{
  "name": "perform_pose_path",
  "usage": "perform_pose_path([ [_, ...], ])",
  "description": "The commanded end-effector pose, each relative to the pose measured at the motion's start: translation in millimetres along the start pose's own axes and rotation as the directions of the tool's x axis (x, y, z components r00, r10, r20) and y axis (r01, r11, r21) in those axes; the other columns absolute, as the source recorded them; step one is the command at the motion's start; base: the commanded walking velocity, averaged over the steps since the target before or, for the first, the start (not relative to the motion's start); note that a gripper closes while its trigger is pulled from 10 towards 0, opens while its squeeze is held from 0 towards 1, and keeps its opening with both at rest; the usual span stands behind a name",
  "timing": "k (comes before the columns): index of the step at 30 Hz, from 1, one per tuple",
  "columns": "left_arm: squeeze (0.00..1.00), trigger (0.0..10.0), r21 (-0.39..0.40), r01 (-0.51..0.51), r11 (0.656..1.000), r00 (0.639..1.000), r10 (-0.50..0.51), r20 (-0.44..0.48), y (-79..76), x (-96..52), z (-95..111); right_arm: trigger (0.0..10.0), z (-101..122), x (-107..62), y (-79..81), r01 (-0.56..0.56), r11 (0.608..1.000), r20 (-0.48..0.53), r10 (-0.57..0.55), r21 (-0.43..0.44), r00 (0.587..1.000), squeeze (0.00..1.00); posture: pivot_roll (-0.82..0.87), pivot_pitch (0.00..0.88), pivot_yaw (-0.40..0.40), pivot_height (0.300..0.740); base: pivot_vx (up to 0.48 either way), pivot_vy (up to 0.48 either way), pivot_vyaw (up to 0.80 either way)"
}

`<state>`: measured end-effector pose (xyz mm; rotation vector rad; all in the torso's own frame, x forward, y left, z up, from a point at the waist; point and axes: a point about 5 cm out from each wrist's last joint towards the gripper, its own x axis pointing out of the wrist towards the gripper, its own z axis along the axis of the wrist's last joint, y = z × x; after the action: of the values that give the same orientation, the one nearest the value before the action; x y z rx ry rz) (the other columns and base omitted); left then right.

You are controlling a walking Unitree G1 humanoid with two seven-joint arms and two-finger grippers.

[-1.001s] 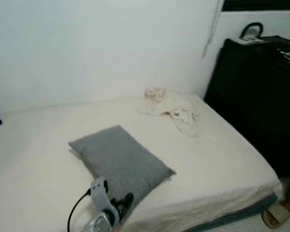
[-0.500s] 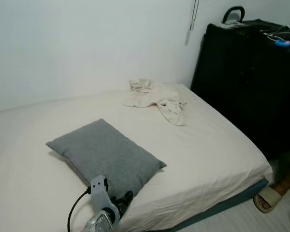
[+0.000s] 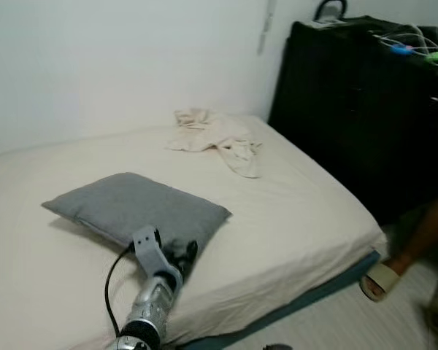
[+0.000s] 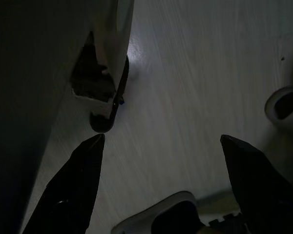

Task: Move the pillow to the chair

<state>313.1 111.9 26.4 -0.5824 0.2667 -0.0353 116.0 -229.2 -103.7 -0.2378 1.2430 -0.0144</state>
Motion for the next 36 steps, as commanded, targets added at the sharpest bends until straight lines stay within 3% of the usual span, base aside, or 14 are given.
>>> perform_pose_path([
  [1, 0.00, 10.0, 0.024, -0.041, 0.999, 0.994, 0.038, 0.102, 6.6, 4.4, 25, 10.0, -2, 0.5, 16.5, -0.062, 0.998, -0.009, 0.062, -0.009, 0.998, 0.00, -0.01, 0.030, -0.014, 0.583, 0.000, 0.000, 0.00],
  [3, 0.00, 10.0, 0.033, -0.077, 0.997, 0.989, 0.072, 0.126, 11.3, 4.0, 30, 10.0, -2, 0.5, 17.0, -0.063, 0.998, -0.008, 0.063, -0.011, 0.998, 0.00, -0.01, 0.030, -0.014, 0.583, 0.000, 0.000, 0.00],
  [4, 0.00, 10.0, 0.073, -0.146, 0.987, 0.978, 0.133, 0.159, 20.5, 1.8, 37, 10.0, -2, 0.6, 18.5, -0.070, 0.997, -0.009, 0.070, -0.016, 0.998, 0.00, -0.01, 0.032, -0.015, 0.583, 0.000, 0.000, 0.00],
  [8, 0.00, 10.0, 0.089, -0.185, 0.979, 0.971, 0.169, 0.166, 27.3, -0.5, 38, 10.0, -1, 0.6, 20.4, -0.085, 0.996, -0.003, 0.085, -0.005, 0.996, 0.00, -0.01, 0.032, -0.017, 0.583, 0.000, 0.000, 0.00],
  [10, 0.00, 10.0, 0.103, -0.197, 0.975, 0.973, 0.181, 0.143, 31.0, -2.5, 34, 10.0, -2, 0.5, 10.3, 0.001, 0.994, -0.016, -0.003, -0.107, 1.000, 0.00, 0.00, 0.037, -0.018, 0.583, 0.000, 0.000, 0.00],
  [12, 0.00, 10.0, 0.121, -0.185, 0.975, 0.978, 0.170, 0.122, 30.7, -3.6, 29, 10.0, -9, -1.6, -13.5, 0.154, 0.973, -0.063, -0.166, -0.171, 0.984, 0.00, 0.00, 0.040, -0.015, 0.583, 0.000, 0.000, 0.00],
  [13, 0.00, 10.0, 0.126, -0.179, 0.976, 0.979, 0.165, 0.117, 30.1, -3.9, 27, 10.0, -12, -2.6, -20.4, 0.190, 0.968, -0.080, -0.205, -0.163, 0.976, 0.00, 0.00, 0.040, -0.015, 0.583, 0.000, 0.000, 0.00],
  [16, 0.00, 10.0, 0.166, -0.134, 0.977, 0.990, 0.125, 0.068, 23.6, -3.9, 18, 10.0, -17, -3.6, -26.0, 0.157, 0.986, -0.134, -0.163, -0.059, 0.977, 0.00, -0.01, 0.041, -0.011, 0.583, 0.000, 0.000, 0.00],
  [20, 0.00, 10.0, 0.295, -0.099, 0.950, 0.995, 0.100, 0.014, 19.0, -4.5, 8, 10.0, -30, -5.9, -26.4, 0.116, 0.991, -0.246, -0.128, -0.063, 0.961, 0.00, -0.01, 0.043, -0.012, 0.583, 0.000, 0.000, 0.00],
  [25, 0.00, 10.0, 0.300, -0.094, 0.949, 0.995, 0.097, 0.007, 19.0, -4.6, 8, 10.0, -22, -5.5, -29.3, 0.175, 0.984, -0.233, -0.181, -0.046, 0.956, 0.00, -0.01, 0.046, -0.012, 0.583, 0.000, 0.000, 0.00],
  [29, 0.00, 10.0, 0.297, -0.071, 0.952, 0.997, 0.076, -0.006, 17.0, -3.9, 8, 10.0, 3, -5.2, -42.7, 0.254, 0.957, -0.143, -0.274, -0.140, 0.951, 0.00, -0.01, 0.044, -0.011, 0.583, 0.000, 0.000, 0.00],
  [31, 0.00, 10.0, 0.301, -0.056, 0.952, 0.998, 0.063, -0.015, 15.4, -3.6, 7, 10.0, 6, -5.3, -44.1, 0.257, 0.961, -0.146, -0.270, -0.104, 0.952, 0.00, -0.01, 0.044, -0.012, 0.583, 0.000, 0.000, 0.00],
  [36, 0.00, 10.0, 0.312, -0.018, 0.950, 0.999, 0.032, -0.042, 10.3, -3.2, 3, 10.0, 8, -7.1, -53.1, 0.252, 0.921, -0.139, -0.303, -0.297, 0.943, 0.00, -0.01, 0.044, -0.007, 0.583, 0.000, 0.000, 0.00],
])
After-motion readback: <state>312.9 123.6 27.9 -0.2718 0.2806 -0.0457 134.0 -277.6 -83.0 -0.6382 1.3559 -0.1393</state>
